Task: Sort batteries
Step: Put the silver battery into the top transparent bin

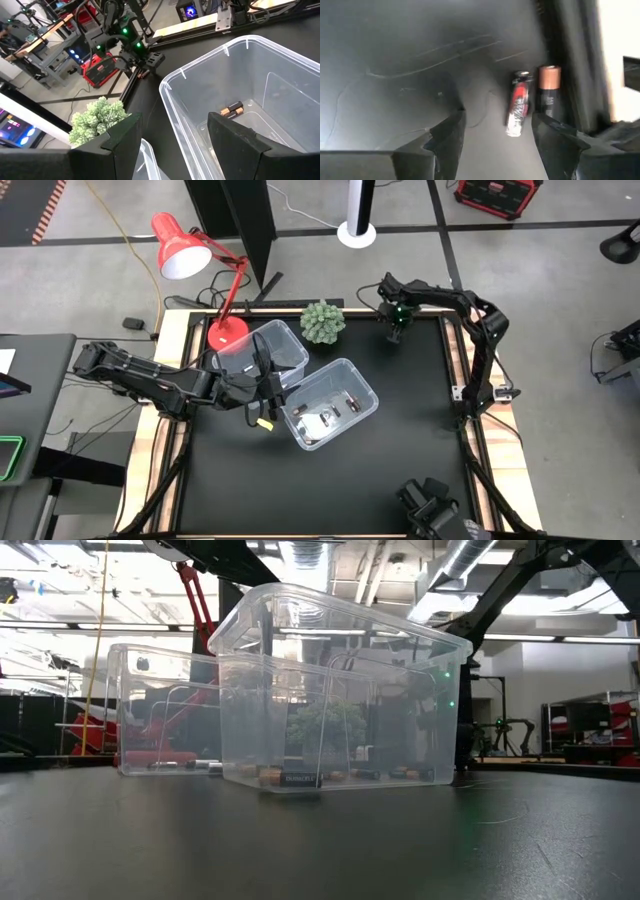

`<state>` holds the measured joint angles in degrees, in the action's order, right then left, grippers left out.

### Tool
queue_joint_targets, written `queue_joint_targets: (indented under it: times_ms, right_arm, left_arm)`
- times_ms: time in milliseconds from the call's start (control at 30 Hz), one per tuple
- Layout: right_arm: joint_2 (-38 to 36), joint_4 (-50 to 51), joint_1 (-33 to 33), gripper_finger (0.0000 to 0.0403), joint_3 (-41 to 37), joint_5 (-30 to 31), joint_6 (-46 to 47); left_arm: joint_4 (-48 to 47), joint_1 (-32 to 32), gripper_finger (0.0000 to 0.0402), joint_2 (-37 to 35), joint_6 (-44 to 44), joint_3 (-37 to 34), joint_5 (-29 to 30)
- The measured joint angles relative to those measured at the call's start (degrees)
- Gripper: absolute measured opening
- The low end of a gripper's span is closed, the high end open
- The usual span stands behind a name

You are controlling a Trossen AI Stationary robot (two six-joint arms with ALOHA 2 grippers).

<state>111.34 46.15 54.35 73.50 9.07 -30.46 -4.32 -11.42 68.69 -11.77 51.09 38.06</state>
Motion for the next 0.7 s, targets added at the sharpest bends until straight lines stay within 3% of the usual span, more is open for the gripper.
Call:
queue_joint_targets:
  times_ms: [400, 533, 700]
  right_arm:
    - [3.59, 0.91, -1.27, 0.0242, 0.80, 0.67, 0.05]
    - [3.71, 1.39, -2.40, 0.0205, 0.75, 0.75, -0.01]
    - [3.75, 2.05, -3.59, 0.0130, 0.62, 0.73, -0.02]
  left_arm:
    - [-0.04, 0.00, 0.0219, 0.00, 0.14, 0.00, 0.00]
    - [-0.04, 0.00, 0.0219, 0.00, 0.04, 0.00, 0.00]
    - [-0.04, 0.00, 0.0219, 0.00, 0.08, 0.00, 0.00]
